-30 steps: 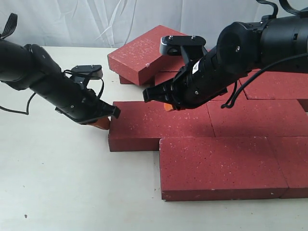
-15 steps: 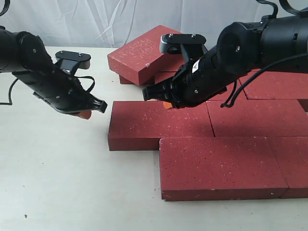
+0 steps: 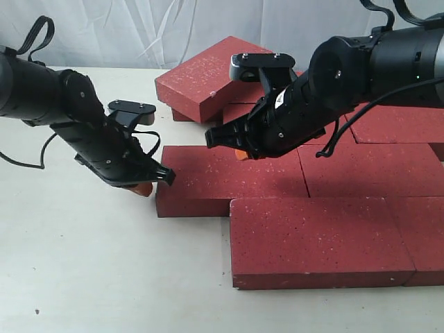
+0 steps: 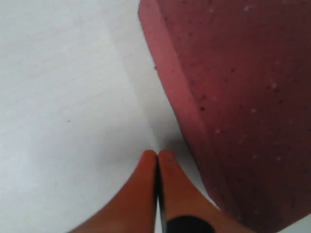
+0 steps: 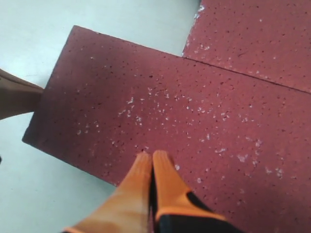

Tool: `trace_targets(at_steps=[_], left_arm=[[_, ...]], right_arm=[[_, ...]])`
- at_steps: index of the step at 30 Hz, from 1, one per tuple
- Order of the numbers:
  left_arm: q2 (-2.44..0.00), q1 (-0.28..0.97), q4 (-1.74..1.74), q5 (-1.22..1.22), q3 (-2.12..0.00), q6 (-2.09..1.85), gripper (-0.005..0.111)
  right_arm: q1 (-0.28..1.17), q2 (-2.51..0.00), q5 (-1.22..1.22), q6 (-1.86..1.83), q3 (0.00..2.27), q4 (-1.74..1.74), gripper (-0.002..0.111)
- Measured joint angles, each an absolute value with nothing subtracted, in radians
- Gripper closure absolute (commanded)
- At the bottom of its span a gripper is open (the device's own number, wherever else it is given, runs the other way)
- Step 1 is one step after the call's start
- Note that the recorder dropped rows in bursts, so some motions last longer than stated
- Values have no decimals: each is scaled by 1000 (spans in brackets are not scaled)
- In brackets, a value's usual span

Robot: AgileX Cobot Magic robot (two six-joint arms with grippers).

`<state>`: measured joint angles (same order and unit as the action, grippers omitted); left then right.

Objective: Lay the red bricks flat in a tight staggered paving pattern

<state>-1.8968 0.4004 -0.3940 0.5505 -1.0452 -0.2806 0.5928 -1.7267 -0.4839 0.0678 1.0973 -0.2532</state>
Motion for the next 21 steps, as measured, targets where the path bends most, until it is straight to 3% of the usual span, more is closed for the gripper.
trace_targets(at_steps=[21], left_arm=[[-1898, 385, -528, 563, -1045, -452, 107]], right_arm=[[593, -1738, -482, 68, 1097, -255, 109]])
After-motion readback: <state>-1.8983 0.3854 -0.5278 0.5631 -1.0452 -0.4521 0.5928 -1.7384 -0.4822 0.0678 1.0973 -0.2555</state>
